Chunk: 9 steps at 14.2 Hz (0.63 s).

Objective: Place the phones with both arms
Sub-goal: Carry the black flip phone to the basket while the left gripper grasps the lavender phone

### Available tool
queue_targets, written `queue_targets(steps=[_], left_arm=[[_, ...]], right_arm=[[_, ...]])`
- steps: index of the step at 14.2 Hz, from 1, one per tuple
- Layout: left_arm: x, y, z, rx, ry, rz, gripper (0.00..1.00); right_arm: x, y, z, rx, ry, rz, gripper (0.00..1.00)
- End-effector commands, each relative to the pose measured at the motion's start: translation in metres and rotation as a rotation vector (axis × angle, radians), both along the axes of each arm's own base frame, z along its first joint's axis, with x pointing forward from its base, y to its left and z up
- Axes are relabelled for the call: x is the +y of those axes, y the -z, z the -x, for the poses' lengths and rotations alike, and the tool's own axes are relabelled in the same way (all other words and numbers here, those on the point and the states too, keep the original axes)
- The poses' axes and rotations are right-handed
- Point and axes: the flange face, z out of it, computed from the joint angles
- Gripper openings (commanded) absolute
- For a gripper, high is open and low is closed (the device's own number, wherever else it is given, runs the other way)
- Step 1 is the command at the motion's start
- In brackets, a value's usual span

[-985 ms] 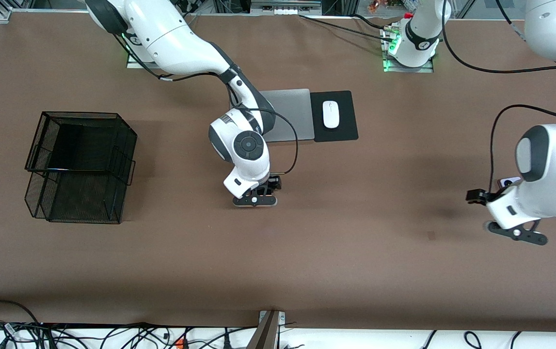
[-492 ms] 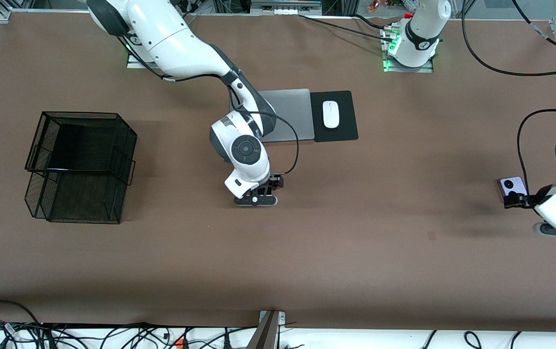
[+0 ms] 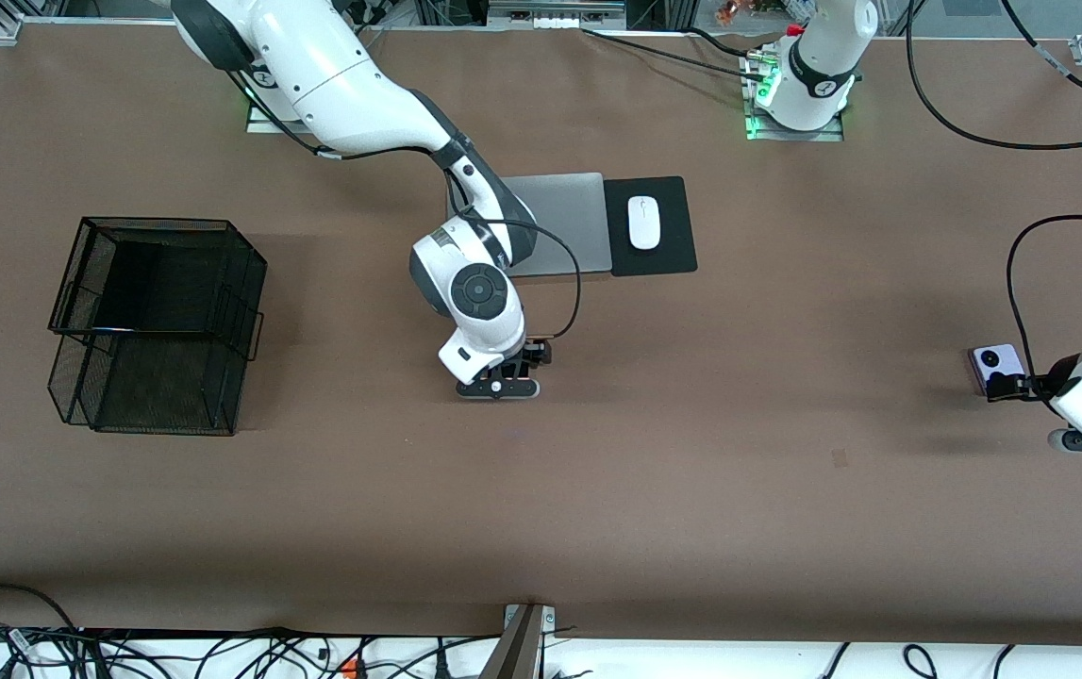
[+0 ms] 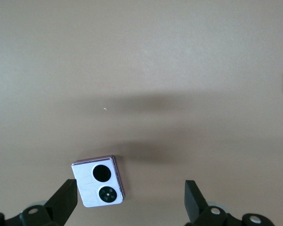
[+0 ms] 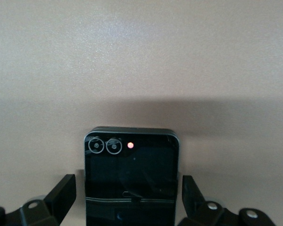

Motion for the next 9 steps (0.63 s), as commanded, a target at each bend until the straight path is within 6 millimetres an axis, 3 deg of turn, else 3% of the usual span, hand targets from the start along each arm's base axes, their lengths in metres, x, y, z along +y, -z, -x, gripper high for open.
queue_targets(steps=[1, 3, 4, 5, 6, 8, 9], left_arm=[[0.020, 0.008, 0.014, -0.023, -0.011, 0.003, 1.00], [0.035, 0.011, 0.018, -0.053, -0.044, 0.000, 1.00], [0.038, 0.014, 0.018, -0.057, -0.054, -0.001, 1.00], [0.041, 0.018, 0.019, -0.060, -0.066, 0.000, 1.00], [0.043, 0.019, 0.019, -0.072, -0.089, -0.001, 1.00], [0.050, 0.034, 0.028, -0.065, -0.110, 0.006, 1.00], [0.051, 0.041, 0.032, -0.074, -0.114, 0.006, 1.00]], right_arm=[[0.005, 0.001, 0.003, -0.017, 0.000, -0.015, 0.99], [0.007, 0.005, 0.006, -0.023, -0.007, -0.015, 0.94], [0.006, 0.005, 0.005, -0.029, -0.017, -0.006, 0.81], [0.004, 0.006, 0.005, -0.033, -0.022, 0.003, 0.59], [0.003, 0.005, 0.003, -0.034, -0.019, 0.001, 0.26], [0.002, 0.004, 0.002, -0.035, -0.019, 0.000, 0.05], [0.001, -0.003, 0.000, -0.041, -0.022, 0.000, 0.04]])
